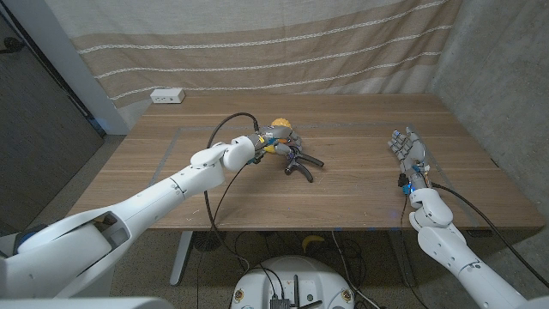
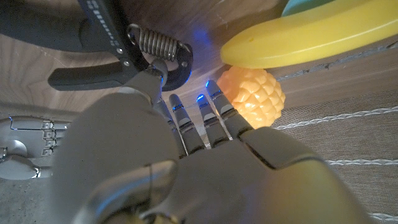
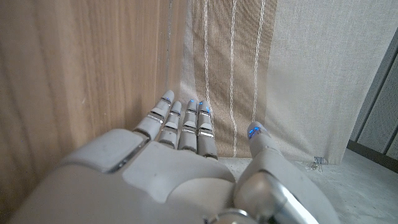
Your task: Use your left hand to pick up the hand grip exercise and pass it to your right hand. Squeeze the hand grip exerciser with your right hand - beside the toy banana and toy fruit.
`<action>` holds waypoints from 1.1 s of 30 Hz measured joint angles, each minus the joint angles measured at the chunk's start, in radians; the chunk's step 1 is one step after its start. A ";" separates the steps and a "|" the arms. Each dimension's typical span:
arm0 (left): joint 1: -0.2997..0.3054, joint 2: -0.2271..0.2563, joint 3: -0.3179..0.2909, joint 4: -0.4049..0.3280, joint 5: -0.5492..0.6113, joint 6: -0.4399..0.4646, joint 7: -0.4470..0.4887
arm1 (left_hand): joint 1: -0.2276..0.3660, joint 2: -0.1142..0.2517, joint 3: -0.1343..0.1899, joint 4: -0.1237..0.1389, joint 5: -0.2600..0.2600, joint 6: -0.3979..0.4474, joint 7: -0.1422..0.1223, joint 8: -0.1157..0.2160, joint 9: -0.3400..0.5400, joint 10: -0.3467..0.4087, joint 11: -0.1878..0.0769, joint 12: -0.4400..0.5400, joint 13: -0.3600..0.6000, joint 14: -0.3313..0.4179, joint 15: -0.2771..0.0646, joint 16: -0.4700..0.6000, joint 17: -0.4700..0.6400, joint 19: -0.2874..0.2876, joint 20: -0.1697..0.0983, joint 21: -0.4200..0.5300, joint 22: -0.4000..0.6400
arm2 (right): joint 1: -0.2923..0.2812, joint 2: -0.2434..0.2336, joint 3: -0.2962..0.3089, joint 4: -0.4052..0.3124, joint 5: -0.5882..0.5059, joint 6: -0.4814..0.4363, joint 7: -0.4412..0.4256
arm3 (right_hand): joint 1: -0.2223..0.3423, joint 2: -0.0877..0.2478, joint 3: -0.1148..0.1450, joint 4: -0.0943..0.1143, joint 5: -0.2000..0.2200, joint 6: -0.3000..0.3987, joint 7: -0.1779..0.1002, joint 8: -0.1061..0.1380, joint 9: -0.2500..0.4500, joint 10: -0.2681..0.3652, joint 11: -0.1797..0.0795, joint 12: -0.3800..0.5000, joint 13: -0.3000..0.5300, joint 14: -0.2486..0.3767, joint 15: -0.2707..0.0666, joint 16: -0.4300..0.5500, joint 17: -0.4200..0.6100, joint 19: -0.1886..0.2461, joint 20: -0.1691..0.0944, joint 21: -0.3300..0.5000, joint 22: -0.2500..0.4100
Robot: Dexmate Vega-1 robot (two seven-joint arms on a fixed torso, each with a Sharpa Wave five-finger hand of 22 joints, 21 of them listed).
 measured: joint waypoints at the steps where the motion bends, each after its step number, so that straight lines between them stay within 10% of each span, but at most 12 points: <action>1: 0.000 0.000 -0.001 0.000 -0.003 -0.002 0.006 | 0.000 0.000 0.000 0.000 0.000 0.000 0.000 0.000 0.000 0.000 0.000 0.000 0.000 0.003 0.003 0.000 0.000 0.000 0.000 0.000 0.000 | -0.002 -0.001 0.000 -0.002 -0.001 0.001 0.000 | 0.000 0.000 0.000 0.000 0.000 0.000 0.000 0.000 0.000 0.000 0.000 0.000 0.000 0.000 0.000 0.000 0.000 0.000 0.000 0.000 0.000; 20: -0.016 -0.008 -0.014 -0.007 -0.024 -0.027 0.054 | -0.012 0.025 -0.013 0.005 -0.005 -0.010 0.010 0.018 0.000 0.005 -0.005 0.000 0.005 0.005 0.005 0.007 0.005 0.000 0.000 0.007 0.000 | -0.020 -0.004 0.008 -0.019 -0.002 0.021 0.004 | 0.000 0.000 0.006 -0.006 0.000 0.000 0.000 0.000 0.000 0.000 0.000 -0.008 0.000 0.000 0.000 -0.004 0.000 0.000 0.000 0.000 0.000; 22: -0.022 -0.012 -0.014 -0.004 -0.007 -0.066 0.110 | -0.027 0.056 -0.025 0.024 -0.013 0.019 0.040 0.106 0.101 0.005 -0.005 0.000 0.005 0.005 0.005 0.007 0.005 0.000 0.000 0.007 0.000 | -0.032 -0.009 0.012 -0.032 -0.002 0.021 0.004 | 0.000 0.000 0.006 -0.006 0.000 0.000 0.000 0.000 0.000 0.000 0.000 -0.008 0.000 0.000 0.000 -0.004 0.000 0.000 0.000 0.000 0.000; 33: -0.050 -0.026 -0.010 0.020 0.030 -0.101 0.158 | -0.030 0.053 -0.022 0.029 -0.013 0.040 0.061 0.123 0.196 0.005 -0.005 -0.008 0.010 0.005 0.005 0.002 0.005 0.000 0.000 0.011 0.000 | -0.059 -0.038 0.018 -0.079 -0.008 -0.019 -0.018 | 0.025 -0.025 0.020 -0.042 0.000 -0.042 -0.013 -0.019 0.000 -0.018 -0.011 -0.022 0.000 0.000 0.000 -0.015 -0.003 0.000 0.000 0.000 -0.002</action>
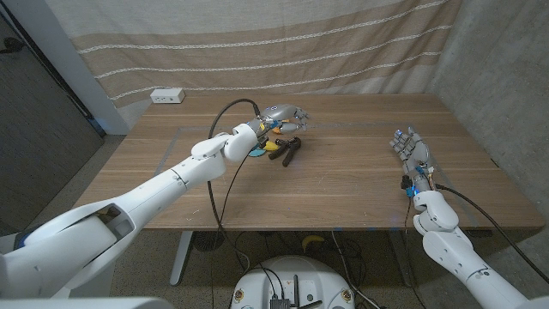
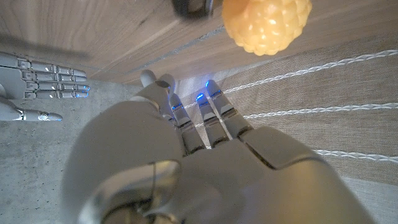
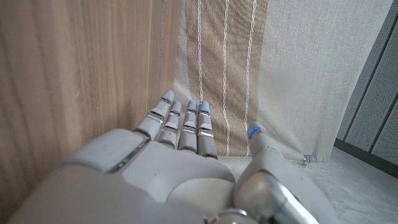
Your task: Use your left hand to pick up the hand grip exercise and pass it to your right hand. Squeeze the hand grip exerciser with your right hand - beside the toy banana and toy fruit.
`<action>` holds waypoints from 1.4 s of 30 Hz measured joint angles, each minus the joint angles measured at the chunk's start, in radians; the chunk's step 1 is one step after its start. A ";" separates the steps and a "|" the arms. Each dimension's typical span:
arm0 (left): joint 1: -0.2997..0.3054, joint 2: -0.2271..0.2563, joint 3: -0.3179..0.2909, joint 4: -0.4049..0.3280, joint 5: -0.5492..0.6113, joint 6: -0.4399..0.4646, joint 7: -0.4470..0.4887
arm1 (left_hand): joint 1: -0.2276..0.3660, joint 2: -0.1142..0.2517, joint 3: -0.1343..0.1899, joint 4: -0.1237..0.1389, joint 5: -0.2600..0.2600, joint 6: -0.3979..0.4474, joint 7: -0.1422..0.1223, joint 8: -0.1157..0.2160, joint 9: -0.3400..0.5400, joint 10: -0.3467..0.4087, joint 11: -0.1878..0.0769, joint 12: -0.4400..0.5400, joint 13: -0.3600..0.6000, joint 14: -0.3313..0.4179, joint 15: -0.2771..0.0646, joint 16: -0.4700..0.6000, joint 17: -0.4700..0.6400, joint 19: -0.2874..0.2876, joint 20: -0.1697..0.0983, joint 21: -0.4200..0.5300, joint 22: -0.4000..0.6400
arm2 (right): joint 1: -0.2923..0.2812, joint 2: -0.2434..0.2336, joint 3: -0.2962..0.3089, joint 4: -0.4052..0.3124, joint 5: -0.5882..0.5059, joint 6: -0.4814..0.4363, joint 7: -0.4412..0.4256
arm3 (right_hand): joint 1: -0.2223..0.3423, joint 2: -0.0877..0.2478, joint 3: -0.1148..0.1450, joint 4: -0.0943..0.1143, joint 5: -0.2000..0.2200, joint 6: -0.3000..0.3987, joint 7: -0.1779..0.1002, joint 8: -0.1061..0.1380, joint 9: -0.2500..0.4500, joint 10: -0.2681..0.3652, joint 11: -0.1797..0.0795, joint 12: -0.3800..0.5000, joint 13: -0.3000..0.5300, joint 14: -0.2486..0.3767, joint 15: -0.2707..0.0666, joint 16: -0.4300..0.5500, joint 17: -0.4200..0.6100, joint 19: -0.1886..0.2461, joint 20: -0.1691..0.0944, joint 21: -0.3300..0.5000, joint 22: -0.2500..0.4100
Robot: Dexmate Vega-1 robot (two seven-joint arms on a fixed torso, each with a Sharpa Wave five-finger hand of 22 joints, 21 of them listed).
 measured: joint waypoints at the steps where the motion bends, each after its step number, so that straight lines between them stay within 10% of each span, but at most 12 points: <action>1: -0.004 -0.001 0.001 0.003 0.002 -0.002 0.001 | 0.000 0.000 0.000 0.000 0.000 0.000 0.000 0.000 0.003 0.000 0.000 0.000 0.000 0.000 0.000 -0.002 0.000 0.000 0.000 0.000 0.000 | -0.001 -0.002 0.000 -0.002 -0.002 -0.006 -0.004 | 0.000 0.000 -0.002 -0.004 0.000 -0.005 -0.002 0.000 0.000 0.000 0.000 0.000 0.000 0.000 0.000 0.000 -0.002 0.000 0.000 0.000 0.000; 9: -0.028 -0.004 0.015 0.007 0.043 -0.004 0.008 | -0.005 -0.026 -0.006 -0.012 0.000 0.001 -0.020 0.020 0.013 -0.032 0.002 -0.016 0.000 -0.009 -0.002 -0.008 -0.002 0.006 -0.005 0.000 0.000 | -0.013 -0.014 0.003 -0.025 -0.008 -0.031 -0.021 | 0.008 -0.008 0.000 -0.010 0.000 -0.007 -0.003 0.000 0.000 0.000 0.000 0.000 0.000 0.000 0.008 -0.004 -0.005 -0.006 0.006 -0.007 0.000; 19: -0.024 -0.009 0.031 -0.045 0.098 0.056 0.003 | -0.204 -0.148 -0.123 0.020 0.001 -0.099 -0.013 -0.058 -0.054 -0.127 0.038 -0.028 0.000 -0.059 -0.002 -0.015 -0.001 -0.030 0.017 -0.012 -0.003 | -0.019 -0.020 0.004 -0.039 -0.018 -0.053 -0.038 | 0.024 -0.024 0.000 -0.019 0.000 -0.007 -0.003 0.000 0.000 0.000 0.000 0.000 0.000 0.000 0.007 -0.008 -0.005 -0.006 0.006 -0.007 0.000; 22: -0.024 -0.010 0.040 -0.059 0.098 0.056 0.003 | -0.211 -0.149 -0.126 0.020 0.001 -0.098 -0.013 -0.075 -0.070 -0.152 0.036 -0.028 -0.001 -0.072 0.000 -0.019 -0.003 -0.044 0.022 -0.016 -0.003 | -0.020 -0.023 0.004 -0.050 -0.021 -0.056 -0.042 | 0.024 -0.024 0.000 -0.019 0.000 -0.007 -0.003 0.000 0.000 0.000 0.000 0.000 0.000 0.000 0.007 -0.008 -0.005 -0.005 0.006 -0.007 0.000; 23: -0.025 -0.010 0.044 -0.064 0.184 0.230 -0.071 | -0.211 -0.149 -0.129 0.018 0.001 -0.099 -0.014 -0.080 -0.074 -0.157 0.038 -0.032 -0.002 -0.079 0.000 -0.019 -0.003 -0.045 0.023 -0.016 -0.003 | -0.020 -0.024 0.003 -0.054 -0.022 -0.058 -0.043 | 0.024 -0.024 0.000 -0.019 0.000 -0.007 -0.003 0.000 0.000 0.000 0.000 0.000 0.000 0.000 0.007 -0.008 -0.005 -0.002 0.009 -0.007 0.000; 26: -0.033 -0.013 0.056 -0.075 0.214 0.280 -0.105 | -0.212 -0.150 -0.137 0.010 0.001 -0.103 -0.017 -0.093 -0.089 -0.178 0.045 -0.032 -0.003 -0.092 -0.002 -0.023 -0.003 -0.058 0.025 -0.023 -0.003 | -0.020 -0.024 0.001 -0.059 -0.024 -0.062 -0.046 | 0.024 -0.024 0.000 -0.019 0.000 -0.007 -0.003 0.000 0.000 0.000 0.000 0.000 0.000 0.000 0.007 -0.008 -0.005 -0.002 0.009 -0.007 0.000; 42: -0.088 -0.025 0.124 -0.078 0.312 0.428 -0.253 | -0.240 -0.178 -0.157 0.004 0.001 -0.069 0.009 -0.117 -0.131 -0.195 0.048 -0.027 -0.008 -0.111 0.000 -0.023 -0.007 -0.068 0.025 -0.038 -0.002 | -0.031 -0.021 0.000 -0.078 -0.037 -0.063 -0.066 | 0.018 -0.018 0.000 -0.019 0.000 -0.007 -0.003 0.000 0.000 0.000 0.000 0.000 0.000 0.004 0.011 -0.008 -0.004 -0.002 0.009 -0.007 0.000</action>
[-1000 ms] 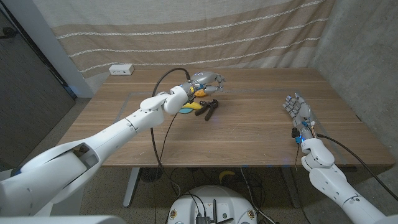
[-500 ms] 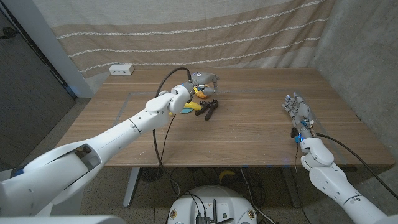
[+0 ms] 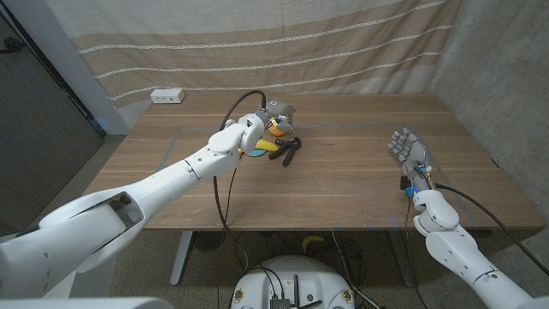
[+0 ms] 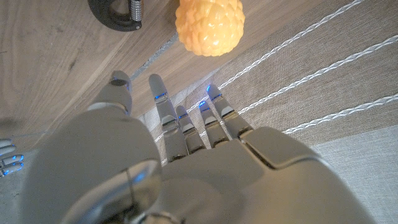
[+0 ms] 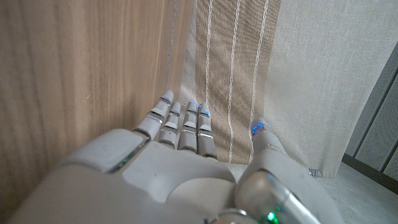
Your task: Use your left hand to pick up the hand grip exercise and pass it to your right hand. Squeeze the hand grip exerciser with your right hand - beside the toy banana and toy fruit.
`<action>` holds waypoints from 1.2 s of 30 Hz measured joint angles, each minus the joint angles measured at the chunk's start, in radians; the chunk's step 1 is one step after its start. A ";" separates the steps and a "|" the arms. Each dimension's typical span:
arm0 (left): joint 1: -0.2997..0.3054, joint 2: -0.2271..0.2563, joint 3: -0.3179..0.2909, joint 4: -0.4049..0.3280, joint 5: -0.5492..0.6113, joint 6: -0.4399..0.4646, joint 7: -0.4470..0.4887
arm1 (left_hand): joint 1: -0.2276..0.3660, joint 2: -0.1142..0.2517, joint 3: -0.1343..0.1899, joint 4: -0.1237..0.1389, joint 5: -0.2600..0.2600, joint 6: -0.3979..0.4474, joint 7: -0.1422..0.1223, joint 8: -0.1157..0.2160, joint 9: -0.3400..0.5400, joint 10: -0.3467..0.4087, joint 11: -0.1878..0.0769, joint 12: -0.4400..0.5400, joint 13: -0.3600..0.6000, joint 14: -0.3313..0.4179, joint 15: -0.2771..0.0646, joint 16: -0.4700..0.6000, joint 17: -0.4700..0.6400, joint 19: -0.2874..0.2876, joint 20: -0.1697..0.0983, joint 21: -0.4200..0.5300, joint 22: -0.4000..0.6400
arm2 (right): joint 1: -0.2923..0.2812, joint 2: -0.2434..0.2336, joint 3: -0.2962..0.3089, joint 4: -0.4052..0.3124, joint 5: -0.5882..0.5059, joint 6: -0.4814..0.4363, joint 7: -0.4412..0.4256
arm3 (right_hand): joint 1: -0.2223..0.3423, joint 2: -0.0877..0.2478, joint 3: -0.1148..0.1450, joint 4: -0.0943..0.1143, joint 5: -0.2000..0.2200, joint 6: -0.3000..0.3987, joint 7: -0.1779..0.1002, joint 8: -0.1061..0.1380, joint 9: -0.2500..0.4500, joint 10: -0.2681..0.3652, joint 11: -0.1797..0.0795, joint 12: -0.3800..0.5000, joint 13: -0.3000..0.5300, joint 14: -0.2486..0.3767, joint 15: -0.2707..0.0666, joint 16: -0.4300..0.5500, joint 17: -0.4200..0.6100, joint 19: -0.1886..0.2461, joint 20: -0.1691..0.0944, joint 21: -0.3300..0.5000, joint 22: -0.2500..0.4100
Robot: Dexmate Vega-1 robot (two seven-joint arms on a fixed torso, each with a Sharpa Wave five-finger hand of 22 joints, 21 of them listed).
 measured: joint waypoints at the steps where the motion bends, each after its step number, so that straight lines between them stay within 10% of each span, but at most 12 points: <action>1: -0.002 -0.001 0.004 0.002 0.000 0.000 0.000 | 0.000 0.000 0.000 0.000 0.000 -0.008 -0.008 -0.007 -0.003 -0.004 -0.004 0.000 0.000 0.000 0.000 0.000 0.000 -0.001 0.001 -0.003 0.000 | 0.000 0.000 0.000 0.000 0.000 0.001 0.000 | 0.000 0.000 0.000 0.000 0.000 0.000 0.000 0.000 0.000 0.000 0.000 0.000 0.000 0.000 0.000 0.000 0.000 0.000 0.000 0.000 0.000; 7: -0.013 -0.004 0.031 0.011 0.044 0.030 -0.026 | -0.004 -0.004 -0.004 -0.004 0.000 -0.032 -0.031 -0.022 -0.015 -0.016 -0.005 0.000 -0.005 -0.007 0.004 0.000 0.000 -0.005 0.005 -0.004 0.000 | -0.003 0.003 0.000 -0.002 -0.001 0.007 0.000 | 0.000 0.000 -0.005 0.005 0.000 0.000 0.000 0.005 0.000 0.000 0.000 0.000 0.000 0.000 0.000 0.000 0.000 0.000 0.000 0.000 0.000; 36: -0.047 -0.056 0.086 0.131 0.104 0.028 -0.002 | -0.026 -0.002 -0.008 0.000 0.000 -0.003 0.019 -0.045 -0.045 0.006 0.002 0.015 -0.004 -0.001 0.002 0.009 0.000 0.002 0.005 -0.012 0.000 | -0.027 0.004 0.011 -0.004 0.013 0.026 0.022 | -0.017 0.017 -0.013 0.013 0.000 0.010 0.002 0.005 0.000 0.004 0.004 0.000 0.000 0.000 0.000 0.000 0.003 0.000 0.000 0.000 0.003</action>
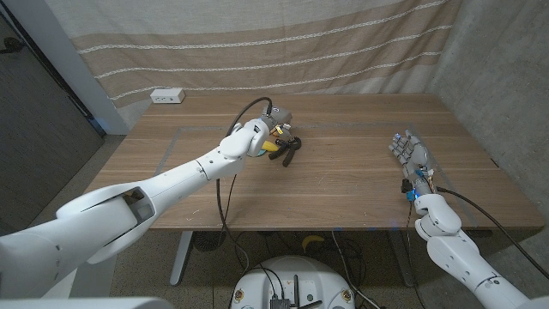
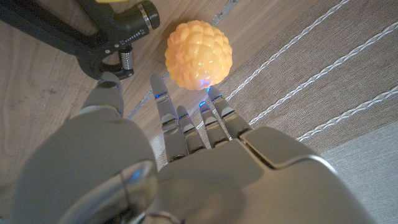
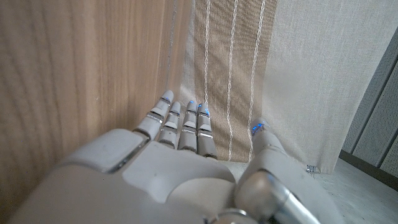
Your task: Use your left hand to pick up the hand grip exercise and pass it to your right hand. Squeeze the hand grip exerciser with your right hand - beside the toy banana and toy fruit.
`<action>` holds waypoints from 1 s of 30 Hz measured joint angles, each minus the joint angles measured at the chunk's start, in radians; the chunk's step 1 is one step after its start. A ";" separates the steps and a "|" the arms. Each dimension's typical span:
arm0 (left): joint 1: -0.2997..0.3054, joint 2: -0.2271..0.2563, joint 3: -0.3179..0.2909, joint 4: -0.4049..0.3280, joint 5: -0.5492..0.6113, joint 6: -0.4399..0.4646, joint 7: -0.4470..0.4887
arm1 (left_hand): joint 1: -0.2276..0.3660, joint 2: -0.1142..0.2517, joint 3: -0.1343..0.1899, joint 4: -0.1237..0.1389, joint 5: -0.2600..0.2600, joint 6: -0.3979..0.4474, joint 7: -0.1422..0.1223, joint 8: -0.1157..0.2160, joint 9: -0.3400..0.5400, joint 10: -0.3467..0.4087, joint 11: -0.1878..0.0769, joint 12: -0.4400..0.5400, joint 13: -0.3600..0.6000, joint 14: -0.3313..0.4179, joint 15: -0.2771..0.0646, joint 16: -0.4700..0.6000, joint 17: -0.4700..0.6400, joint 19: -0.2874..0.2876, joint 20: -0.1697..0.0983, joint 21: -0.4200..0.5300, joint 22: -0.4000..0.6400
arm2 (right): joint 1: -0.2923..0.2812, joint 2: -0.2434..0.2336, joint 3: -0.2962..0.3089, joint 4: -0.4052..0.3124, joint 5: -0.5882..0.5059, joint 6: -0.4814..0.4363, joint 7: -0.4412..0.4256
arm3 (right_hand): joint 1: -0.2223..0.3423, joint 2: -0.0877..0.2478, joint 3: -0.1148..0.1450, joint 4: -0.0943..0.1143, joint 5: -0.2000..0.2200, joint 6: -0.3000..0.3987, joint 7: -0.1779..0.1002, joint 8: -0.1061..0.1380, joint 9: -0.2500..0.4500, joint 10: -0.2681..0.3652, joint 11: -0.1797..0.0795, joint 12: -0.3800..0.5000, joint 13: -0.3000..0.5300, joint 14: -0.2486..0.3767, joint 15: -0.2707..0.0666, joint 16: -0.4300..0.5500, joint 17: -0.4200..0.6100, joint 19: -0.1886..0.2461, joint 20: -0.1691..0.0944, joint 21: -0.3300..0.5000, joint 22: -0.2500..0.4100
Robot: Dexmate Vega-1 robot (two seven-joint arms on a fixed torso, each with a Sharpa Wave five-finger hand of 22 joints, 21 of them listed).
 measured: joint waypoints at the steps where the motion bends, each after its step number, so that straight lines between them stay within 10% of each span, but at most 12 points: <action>1: -0.002 -0.004 0.003 0.009 0.000 0.000 0.000 | 0.002 0.002 0.000 0.000 0.000 0.000 0.000 0.000 -0.002 0.003 -0.003 0.000 0.000 0.006 0.001 0.000 0.000 0.002 -0.002 0.000 0.000 | 0.000 0.000 0.000 0.000 0.001 0.000 0.000 | 0.000 0.000 -0.003 0.003 0.000 0.003 0.003 0.000 0.000 0.000 0.000 0.000 0.000 0.000 0.000 0.000 0.000 0.000 0.000 0.000 0.000; 25: -0.059 -0.059 0.071 0.140 -0.036 -0.017 0.046 | 0.015 0.016 0.012 -0.011 0.000 0.046 0.009 0.000 -0.016 0.020 -0.009 0.009 -0.005 0.019 -0.002 0.000 -0.002 0.024 -0.004 0.000 0.000 | -0.018 0.000 0.013 -0.004 0.006 0.007 -0.001 | -0.016 -0.005 -0.008 0.008 0.000 0.003 0.003 0.000 0.000 0.005 0.005 0.000 0.000 0.007 0.000 -0.007 0.000 0.006 0.005 0.000 0.000; 30: -0.075 -0.069 0.091 0.158 -0.032 -0.010 0.031 | -0.038 0.026 0.003 0.006 0.000 -0.021 -0.017 -0.067 -0.041 -0.010 0.009 -0.004 -0.005 0.007 -0.002 0.000 0.000 0.006 0.008 -0.011 0.000 | -0.017 0.002 0.014 0.002 0.006 0.010 -0.001 | -0.016 -0.005 -0.008 0.008 0.000 0.003 0.003 0.000 0.000 0.005 0.005 0.000 0.000 0.011 0.003 -0.007 0.000 0.006 0.005 0.000 0.000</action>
